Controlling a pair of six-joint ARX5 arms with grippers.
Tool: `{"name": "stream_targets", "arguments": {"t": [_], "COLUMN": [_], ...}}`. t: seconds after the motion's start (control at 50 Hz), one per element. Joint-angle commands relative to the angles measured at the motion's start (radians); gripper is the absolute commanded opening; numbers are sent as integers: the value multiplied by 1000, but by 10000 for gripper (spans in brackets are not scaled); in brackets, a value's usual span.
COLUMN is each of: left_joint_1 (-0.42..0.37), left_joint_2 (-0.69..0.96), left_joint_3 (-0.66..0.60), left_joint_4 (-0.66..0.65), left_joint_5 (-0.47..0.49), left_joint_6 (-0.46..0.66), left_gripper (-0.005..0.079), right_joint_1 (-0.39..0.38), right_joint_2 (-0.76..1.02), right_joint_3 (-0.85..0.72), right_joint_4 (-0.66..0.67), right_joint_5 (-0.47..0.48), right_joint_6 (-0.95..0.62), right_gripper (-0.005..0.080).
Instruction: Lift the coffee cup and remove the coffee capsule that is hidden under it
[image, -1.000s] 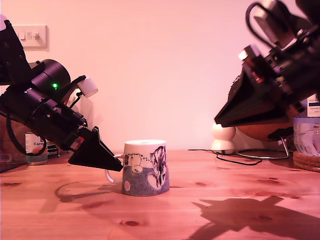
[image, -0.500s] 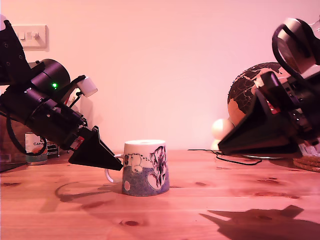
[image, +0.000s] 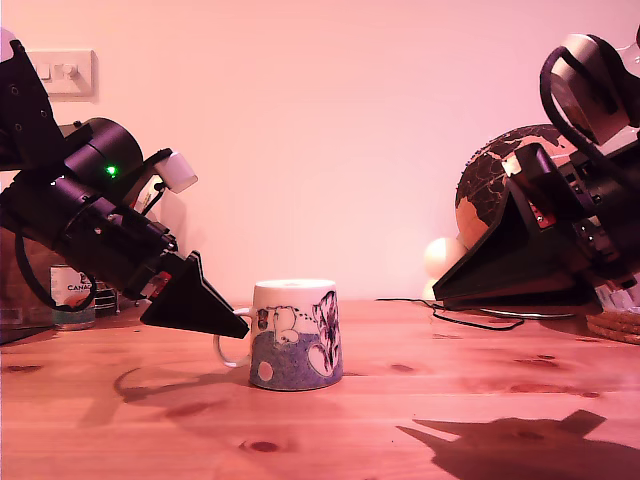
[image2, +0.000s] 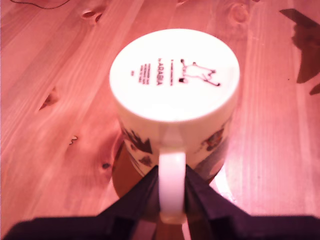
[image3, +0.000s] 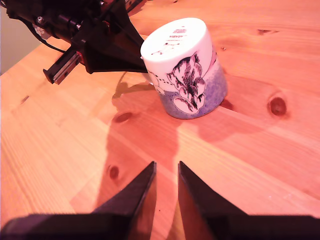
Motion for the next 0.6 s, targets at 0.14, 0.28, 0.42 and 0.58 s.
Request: {"name": "stream_targets", "arguments": {"t": [0.14,0.28,0.42,0.58], "left_joint_1": [-7,-13,-18,-18], "left_joint_2": [21,14,-5,-20], "left_joint_3": [-7,-7,-7,-6], "left_joint_4": [2,-1,-3,-6], "left_joint_5": [37,49,49,48], "left_joint_6": [-3,-5,-5,-5], "left_gripper": [-22,-22,-22,-22], "right_joint_1": [6,6,6,7], "right_joint_2": [2,6,36,108], "right_joint_3": [-15,-15,-14,-5], "right_joint_4": [6,-19,-13,9], "right_joint_5": [23,40,59,60], "right_joint_6": [3,3,2,-1], "right_gripper": [115,116,129,147]}}
